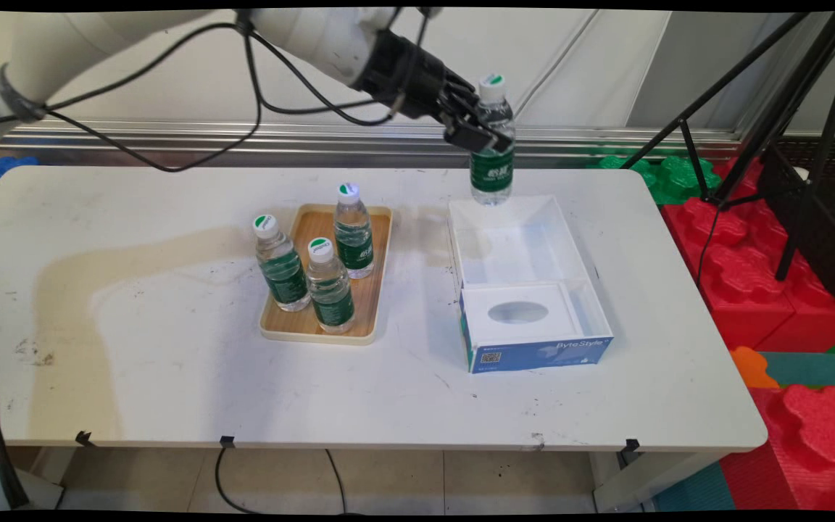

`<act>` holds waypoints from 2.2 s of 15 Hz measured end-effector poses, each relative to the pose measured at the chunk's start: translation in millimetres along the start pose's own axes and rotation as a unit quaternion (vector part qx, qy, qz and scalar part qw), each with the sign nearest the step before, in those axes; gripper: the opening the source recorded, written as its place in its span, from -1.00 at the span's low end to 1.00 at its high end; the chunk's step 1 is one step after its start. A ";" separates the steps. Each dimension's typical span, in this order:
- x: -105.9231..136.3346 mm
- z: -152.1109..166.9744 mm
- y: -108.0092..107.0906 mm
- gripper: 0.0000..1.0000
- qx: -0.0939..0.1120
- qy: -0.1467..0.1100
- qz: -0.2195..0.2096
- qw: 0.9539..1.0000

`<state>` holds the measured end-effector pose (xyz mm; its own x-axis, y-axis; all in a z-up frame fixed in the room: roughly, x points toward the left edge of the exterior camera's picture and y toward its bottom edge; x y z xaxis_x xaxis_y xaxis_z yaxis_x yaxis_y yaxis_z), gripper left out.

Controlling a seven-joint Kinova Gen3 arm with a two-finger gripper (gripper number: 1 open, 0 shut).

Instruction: Place the picked object on the tray

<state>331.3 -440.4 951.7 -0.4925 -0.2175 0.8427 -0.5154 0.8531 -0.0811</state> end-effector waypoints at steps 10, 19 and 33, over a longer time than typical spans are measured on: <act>8.8 -107.6 8.9 -1.00 0.009 0.019 -0.011 1.000; -4.9 -218.1 9.4 -1.00 0.025 -0.008 -0.007 1.000; -75.2 -277.0 -5.7 -1.00 0.038 -0.100 0.014 0.994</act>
<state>565.5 -297.5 1036.3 -0.6325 -0.2905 0.7180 -0.5474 0.8235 -0.1490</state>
